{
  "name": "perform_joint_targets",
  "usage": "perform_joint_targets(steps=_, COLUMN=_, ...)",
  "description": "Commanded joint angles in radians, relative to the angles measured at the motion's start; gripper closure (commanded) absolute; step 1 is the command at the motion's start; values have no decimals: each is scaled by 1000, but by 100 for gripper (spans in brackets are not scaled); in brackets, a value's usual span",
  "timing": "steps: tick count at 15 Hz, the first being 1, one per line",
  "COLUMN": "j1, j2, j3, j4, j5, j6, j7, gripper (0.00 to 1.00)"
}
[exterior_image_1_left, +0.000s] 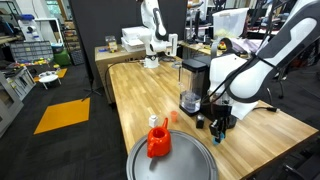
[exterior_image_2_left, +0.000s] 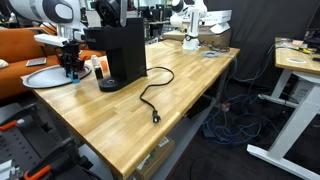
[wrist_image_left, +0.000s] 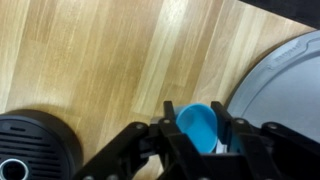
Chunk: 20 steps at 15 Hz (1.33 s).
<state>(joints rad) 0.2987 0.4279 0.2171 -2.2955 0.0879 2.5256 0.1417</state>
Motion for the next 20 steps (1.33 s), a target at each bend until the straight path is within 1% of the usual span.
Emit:
perform_joint_targets(steps=1, j1=4, j2=-73, j3=20, j4=-42, j5=-23, j6=-17, j7=-21, gripper=84)
perform_joint_targets(steps=4, j1=21, j2=-104, j3=56, j4=-54, j5=-19, j6=-30, j7=-35, gripper=84)
perform_joint_targets(steps=9, j1=80, j2=-119, j3=115, j4=-44, j5=-27, j6=-71, j7=-28, gripper=84)
perform_joint_targets(steps=12, j1=110, j2=-125, j3=139, j4=-31, j5=-33, j6=-94, j7=-28, gripper=84)
perform_joint_targets(steps=16, j1=149, j2=-104, j3=159, j4=15, j5=-62, j6=-119, j7=-28, gripper=84)
perform_joint_targets(steps=20, j1=185, j2=-45, j3=164, j4=105, j5=-98, j6=-150, j7=-30, gripper=84)
